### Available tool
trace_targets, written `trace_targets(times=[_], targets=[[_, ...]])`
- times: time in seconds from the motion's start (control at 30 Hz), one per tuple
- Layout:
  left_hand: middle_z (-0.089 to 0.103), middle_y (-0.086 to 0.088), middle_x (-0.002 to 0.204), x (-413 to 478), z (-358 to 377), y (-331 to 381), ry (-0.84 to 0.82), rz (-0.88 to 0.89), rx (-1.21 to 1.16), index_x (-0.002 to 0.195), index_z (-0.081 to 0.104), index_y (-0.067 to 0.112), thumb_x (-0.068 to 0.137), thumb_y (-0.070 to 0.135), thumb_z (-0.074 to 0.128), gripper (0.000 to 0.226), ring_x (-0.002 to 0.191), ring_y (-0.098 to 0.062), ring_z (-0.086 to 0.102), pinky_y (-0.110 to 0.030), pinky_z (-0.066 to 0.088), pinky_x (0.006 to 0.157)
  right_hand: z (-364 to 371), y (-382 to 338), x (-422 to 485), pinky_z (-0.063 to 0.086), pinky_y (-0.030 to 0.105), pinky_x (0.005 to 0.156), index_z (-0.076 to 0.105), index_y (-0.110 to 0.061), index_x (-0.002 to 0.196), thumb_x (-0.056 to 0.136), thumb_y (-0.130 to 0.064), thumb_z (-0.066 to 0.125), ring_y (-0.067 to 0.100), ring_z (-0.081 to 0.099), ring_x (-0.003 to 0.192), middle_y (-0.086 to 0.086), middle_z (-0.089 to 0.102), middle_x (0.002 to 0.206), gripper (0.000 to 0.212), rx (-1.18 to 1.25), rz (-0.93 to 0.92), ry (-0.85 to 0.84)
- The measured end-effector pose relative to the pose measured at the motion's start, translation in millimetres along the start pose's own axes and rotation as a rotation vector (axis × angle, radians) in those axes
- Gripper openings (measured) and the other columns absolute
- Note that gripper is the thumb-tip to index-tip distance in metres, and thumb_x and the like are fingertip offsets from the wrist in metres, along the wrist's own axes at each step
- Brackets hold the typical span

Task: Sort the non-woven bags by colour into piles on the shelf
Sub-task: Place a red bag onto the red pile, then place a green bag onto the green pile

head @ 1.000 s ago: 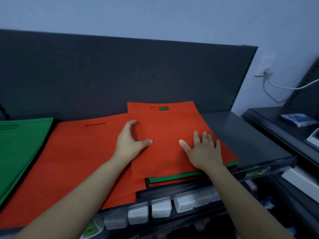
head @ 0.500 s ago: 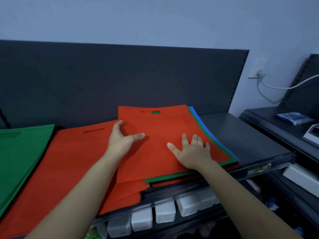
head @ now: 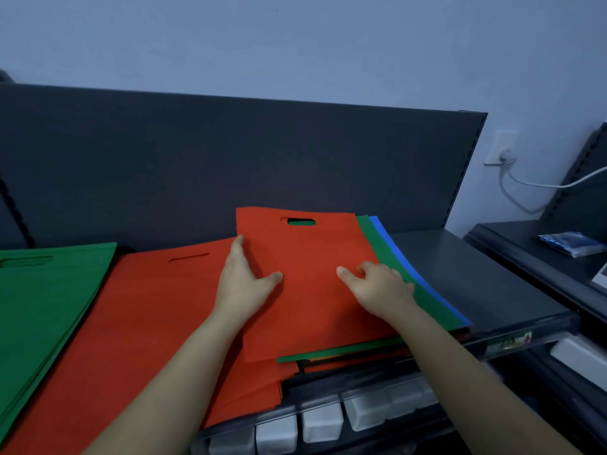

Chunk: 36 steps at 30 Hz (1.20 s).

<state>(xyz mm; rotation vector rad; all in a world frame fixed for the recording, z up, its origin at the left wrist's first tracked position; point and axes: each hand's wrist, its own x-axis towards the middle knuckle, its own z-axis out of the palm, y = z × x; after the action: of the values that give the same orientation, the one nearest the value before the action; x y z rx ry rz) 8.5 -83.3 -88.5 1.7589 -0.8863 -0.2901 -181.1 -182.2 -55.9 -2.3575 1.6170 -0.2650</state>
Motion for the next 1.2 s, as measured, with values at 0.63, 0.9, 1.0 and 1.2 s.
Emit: trace_targets(times=[0.63, 0.9, 1.0, 1.2], targets=[[0.053, -0.001, 0.130, 13, -41, 14, -0.030, -0.189, -0.135, 0.144, 0.033, 0.011, 0.077, 0.007, 0.077, 0.081, 0.108, -0.018, 0.057, -0.032, 0.047, 0.096, -18, -8, 13, 0.050, 0.042, 0.092, 0.054, -0.006, 0.127, 0.079, 0.001, 0.063, 0.031, 0.065, 0.098, 0.014, 0.067, 0.108, 0.049, 0.610, 0.107, 0.089], [0.046, -0.010, 0.144, 9, -141, -2, 0.032, -0.144, 0.240, 0.150, 0.025, 0.011, 0.074, 0.017, 0.082, 0.095, 0.128, -0.024, 0.047, -0.023, 0.035, 0.097, -3, -89, -9, 0.056, 0.043, 0.081, 0.049, -0.011, 0.128, 0.078, 0.000, 0.069, 0.027, 0.067, 0.083, 0.014, 0.067, 0.099, 0.054, 0.887, -0.062, -0.105], [0.043, -0.009, 0.147, 8, -175, -12, 0.017, -0.183, 0.333, 0.153, 0.016, 0.014, 0.071, 0.026, 0.085, 0.107, 0.131, -0.026, 0.046, -0.033, 0.038, 0.104, 16, -119, -16, 0.050, 0.039, 0.095, 0.051, -0.013, 0.129, 0.076, -0.014, 0.077, 0.022, 0.061, 0.099, 0.008, 0.060, 0.111, 0.060, 0.778, -0.125, -0.146], [0.031, -0.017, 0.149, -3, -191, -36, -0.169, -0.185, 0.645, 0.143, 0.033, 0.013, 0.067, 0.050, 0.081, 0.097, 0.136, -0.027, 0.037, -0.032, 0.034, 0.109, 27, -149, -45, 0.047, 0.034, 0.087, 0.049, -0.020, 0.124, 0.089, -0.045, 0.057, 0.027, 0.059, 0.112, 0.005, 0.062, 0.118, 0.045, -0.143, -0.430, 0.101]])
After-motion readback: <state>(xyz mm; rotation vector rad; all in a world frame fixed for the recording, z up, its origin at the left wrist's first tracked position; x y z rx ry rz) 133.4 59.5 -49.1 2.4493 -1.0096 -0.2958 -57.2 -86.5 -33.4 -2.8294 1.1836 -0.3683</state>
